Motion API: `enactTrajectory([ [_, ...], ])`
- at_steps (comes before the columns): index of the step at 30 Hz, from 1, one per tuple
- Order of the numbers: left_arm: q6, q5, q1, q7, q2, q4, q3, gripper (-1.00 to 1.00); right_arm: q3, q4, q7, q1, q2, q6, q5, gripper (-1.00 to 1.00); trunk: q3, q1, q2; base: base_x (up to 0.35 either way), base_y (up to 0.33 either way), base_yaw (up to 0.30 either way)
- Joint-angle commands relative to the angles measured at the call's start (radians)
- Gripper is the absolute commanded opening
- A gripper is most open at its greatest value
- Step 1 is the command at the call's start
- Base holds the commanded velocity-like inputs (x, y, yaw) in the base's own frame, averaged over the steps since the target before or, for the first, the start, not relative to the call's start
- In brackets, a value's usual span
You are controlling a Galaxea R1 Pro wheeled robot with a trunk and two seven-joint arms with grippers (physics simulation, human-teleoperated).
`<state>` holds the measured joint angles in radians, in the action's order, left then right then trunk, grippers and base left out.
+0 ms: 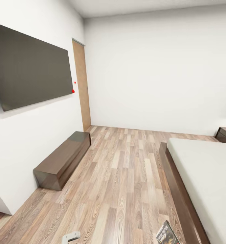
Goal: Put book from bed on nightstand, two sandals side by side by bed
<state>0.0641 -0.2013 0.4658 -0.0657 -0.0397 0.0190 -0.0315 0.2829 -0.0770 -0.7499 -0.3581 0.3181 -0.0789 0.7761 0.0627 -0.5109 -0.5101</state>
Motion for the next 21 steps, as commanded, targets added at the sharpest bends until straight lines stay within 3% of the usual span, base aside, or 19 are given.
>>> enactTrajectory([
  [1, 0.003, -0.004, 0.001, -0.002, 0.0, -0.001, -0.002, 1.0, 0.005, -0.004, -0.005, -0.002, -0.001, -0.008, 0.005, -1.0, 0.002, 0.0, -0.002, 0.0, 0.0, -0.3],
  [10, 0.003, -0.004, 0.001, -0.002, 0.0, -0.001, -0.002, 1.0, 0.005, -0.004, -0.004, -0.002, -0.001, -0.008, 0.005, -1.0, 0.002, 0.0, -0.002, 0.0, 0.0, -0.293],
  [21, 0.003, -0.004, 0.001, -0.002, 0.0, -0.001, -0.003, 1.0, 0.005, -0.004, -0.003, -0.002, -0.001, -0.01, 0.005, -1.0, 0.004, 0.0, -0.002, 0.0, 0.0, -0.194],
])
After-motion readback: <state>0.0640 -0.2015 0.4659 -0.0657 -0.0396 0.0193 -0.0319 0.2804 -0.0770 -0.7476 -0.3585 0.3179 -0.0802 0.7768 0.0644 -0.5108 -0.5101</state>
